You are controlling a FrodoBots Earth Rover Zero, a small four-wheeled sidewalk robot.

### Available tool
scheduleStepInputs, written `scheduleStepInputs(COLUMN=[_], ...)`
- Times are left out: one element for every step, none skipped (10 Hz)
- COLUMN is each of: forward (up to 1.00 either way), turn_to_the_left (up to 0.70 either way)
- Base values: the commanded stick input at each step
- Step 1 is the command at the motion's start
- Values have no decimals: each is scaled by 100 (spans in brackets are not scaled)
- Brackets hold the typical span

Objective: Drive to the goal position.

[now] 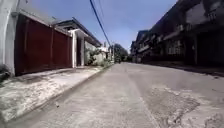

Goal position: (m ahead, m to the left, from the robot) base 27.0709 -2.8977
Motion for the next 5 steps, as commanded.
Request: scheduleStepInputs(forward=[100, 100, 100, 100, 100], turn_to_the_left=[0, -2, -2, -1, 0])
